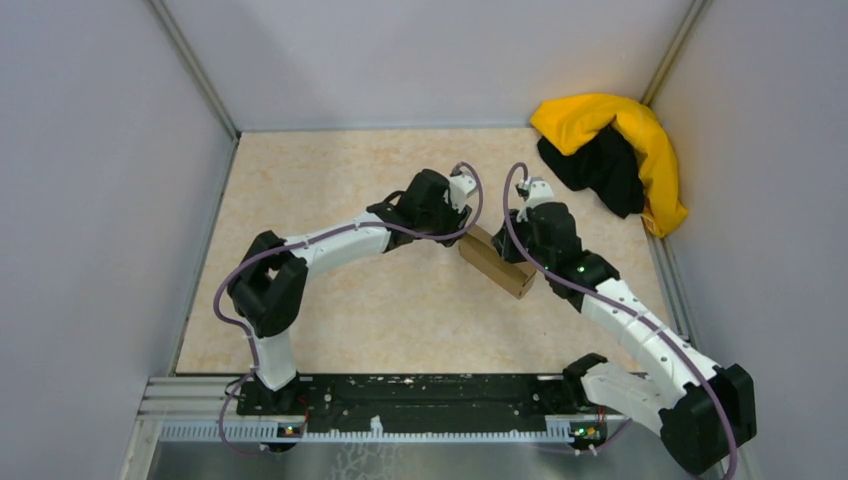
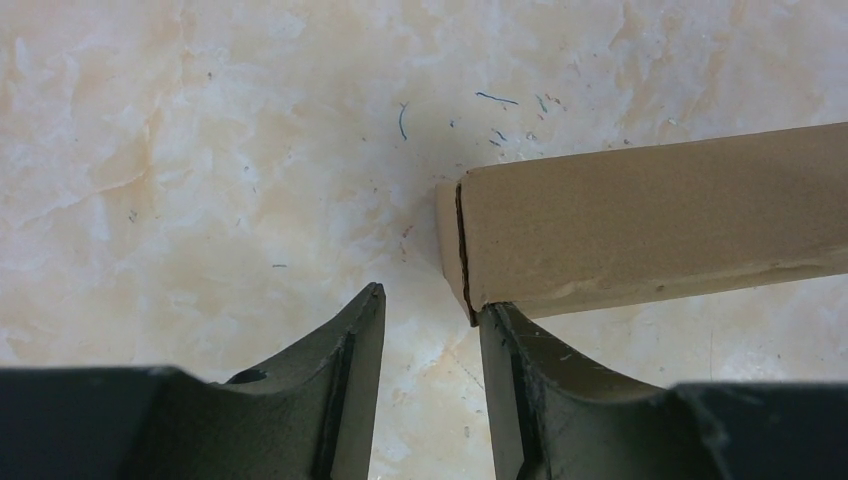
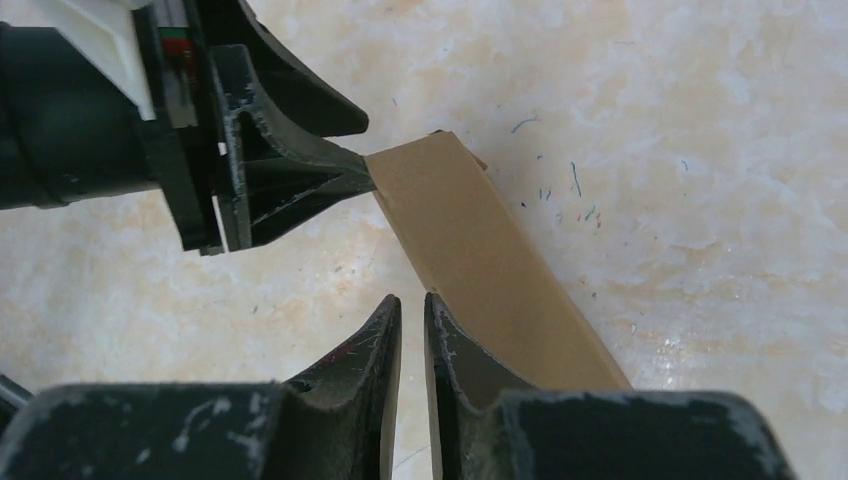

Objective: Fold the paper box

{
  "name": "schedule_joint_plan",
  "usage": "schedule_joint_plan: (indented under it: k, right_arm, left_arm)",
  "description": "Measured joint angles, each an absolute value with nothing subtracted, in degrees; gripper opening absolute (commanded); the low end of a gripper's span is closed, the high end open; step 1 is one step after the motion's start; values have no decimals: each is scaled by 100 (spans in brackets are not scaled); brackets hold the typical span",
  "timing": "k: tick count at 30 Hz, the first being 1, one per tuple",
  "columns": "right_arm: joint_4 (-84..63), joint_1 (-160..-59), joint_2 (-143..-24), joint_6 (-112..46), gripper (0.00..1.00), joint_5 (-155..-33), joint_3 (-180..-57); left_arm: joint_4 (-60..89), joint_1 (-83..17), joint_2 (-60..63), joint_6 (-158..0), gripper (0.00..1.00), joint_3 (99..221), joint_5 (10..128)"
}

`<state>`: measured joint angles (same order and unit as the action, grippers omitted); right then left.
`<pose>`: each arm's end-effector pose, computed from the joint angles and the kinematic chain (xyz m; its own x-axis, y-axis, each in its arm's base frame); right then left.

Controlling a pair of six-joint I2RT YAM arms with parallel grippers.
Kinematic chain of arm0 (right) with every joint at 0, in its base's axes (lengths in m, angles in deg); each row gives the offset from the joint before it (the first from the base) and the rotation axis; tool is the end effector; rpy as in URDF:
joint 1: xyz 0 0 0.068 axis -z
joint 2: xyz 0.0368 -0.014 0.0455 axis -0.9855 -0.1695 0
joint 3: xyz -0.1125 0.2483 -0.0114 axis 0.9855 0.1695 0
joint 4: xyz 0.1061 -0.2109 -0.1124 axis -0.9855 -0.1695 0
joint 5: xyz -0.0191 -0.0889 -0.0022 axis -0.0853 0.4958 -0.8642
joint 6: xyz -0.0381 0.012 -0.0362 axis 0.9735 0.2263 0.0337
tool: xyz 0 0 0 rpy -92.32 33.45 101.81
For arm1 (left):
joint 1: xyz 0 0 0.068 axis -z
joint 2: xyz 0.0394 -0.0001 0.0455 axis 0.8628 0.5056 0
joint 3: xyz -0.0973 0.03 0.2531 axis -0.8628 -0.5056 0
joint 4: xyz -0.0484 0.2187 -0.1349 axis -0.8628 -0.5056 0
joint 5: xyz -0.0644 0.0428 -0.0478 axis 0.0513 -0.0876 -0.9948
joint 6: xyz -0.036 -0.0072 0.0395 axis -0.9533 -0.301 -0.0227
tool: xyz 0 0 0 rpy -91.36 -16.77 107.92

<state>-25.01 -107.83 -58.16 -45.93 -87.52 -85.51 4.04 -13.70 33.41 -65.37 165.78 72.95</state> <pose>0.1949 0.1029 0.2843 -0.5515 0.0892 -0.8294 -0.3154 0.8981 0.3064 0.2949 -0.3082 0.2325 -0.3969 0.4644 -0.7917 0.7719 0.6356 -0.0141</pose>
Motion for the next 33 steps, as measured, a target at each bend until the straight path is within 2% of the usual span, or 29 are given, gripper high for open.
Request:
schedule_joint_plan:
  k: [14, 26, 28, 33]
  right_arm:
    - [-2415, -10580, -6015, -4598, 15, -8754, -8206]
    - [-2221, -10554, -5982, -4609, 14, -8977, -7858]
    - [-2166, -10554, -5943, -4613, 14, -9012, -7775]
    - [-2114, -10550, -5906, -4620, 14, -9036, -7683]
  left_arm:
    - [566, -1372, 3323, -6530, 54, 16473, 7013]
    - [538, -1392, 3323, -6537, 67, 16475, 6965]
    - [511, -1411, 3321, -6537, 97, 16475, 6895]
    - [-24, -1444, 3323, -6556, 99, 16582, 6530]
